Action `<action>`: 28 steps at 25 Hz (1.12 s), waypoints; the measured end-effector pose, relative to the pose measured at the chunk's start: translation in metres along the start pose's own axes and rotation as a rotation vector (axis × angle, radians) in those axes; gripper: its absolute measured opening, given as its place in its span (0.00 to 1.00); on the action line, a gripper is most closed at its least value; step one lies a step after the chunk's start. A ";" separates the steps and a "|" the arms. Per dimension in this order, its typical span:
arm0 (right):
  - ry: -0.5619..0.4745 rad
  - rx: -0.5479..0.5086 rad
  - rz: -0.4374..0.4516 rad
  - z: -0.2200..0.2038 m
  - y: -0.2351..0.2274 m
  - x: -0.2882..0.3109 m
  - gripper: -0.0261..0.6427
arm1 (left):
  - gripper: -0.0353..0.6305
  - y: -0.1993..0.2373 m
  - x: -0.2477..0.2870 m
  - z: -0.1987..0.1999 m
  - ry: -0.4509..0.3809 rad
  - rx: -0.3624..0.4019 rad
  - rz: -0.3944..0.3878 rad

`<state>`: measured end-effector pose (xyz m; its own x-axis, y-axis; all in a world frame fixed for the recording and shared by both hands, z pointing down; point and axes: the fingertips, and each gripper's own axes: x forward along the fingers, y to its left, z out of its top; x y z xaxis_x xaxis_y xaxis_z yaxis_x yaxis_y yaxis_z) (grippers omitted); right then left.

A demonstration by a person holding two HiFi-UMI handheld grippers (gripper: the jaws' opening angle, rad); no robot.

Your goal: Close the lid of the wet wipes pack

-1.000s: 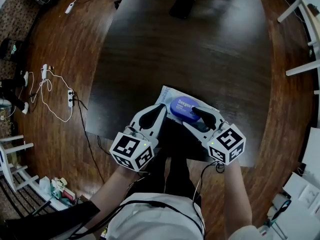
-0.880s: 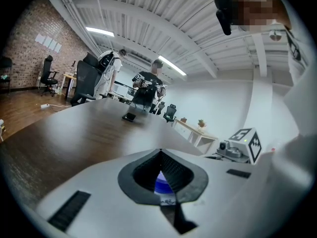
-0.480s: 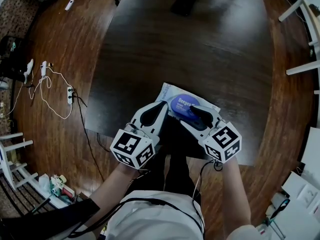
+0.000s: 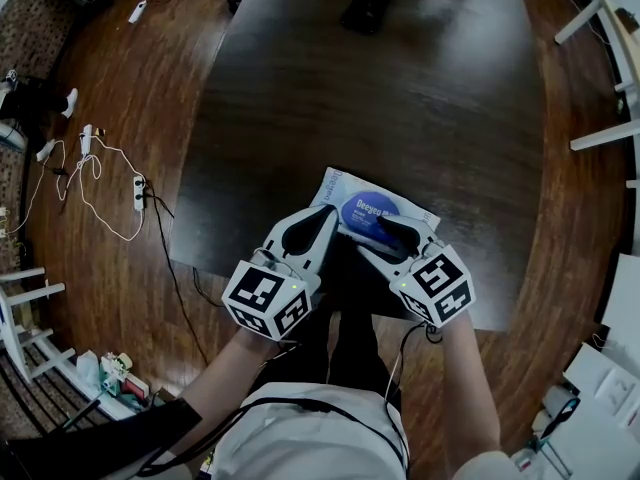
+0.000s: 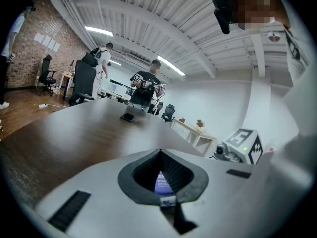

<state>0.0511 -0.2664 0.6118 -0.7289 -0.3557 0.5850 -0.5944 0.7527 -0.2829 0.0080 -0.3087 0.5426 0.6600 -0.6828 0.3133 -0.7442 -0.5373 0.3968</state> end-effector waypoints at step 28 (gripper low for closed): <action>-0.078 0.015 -0.158 0.030 -0.005 -0.034 0.38 | 0.05 -0.015 -0.012 0.042 -0.051 0.045 -0.060</action>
<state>0.0685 -0.2749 0.5702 -0.6496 -0.5110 0.5629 -0.7082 0.6759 -0.2038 0.0071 -0.3132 0.4965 0.6983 -0.6726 0.2449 -0.7081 -0.5990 0.3740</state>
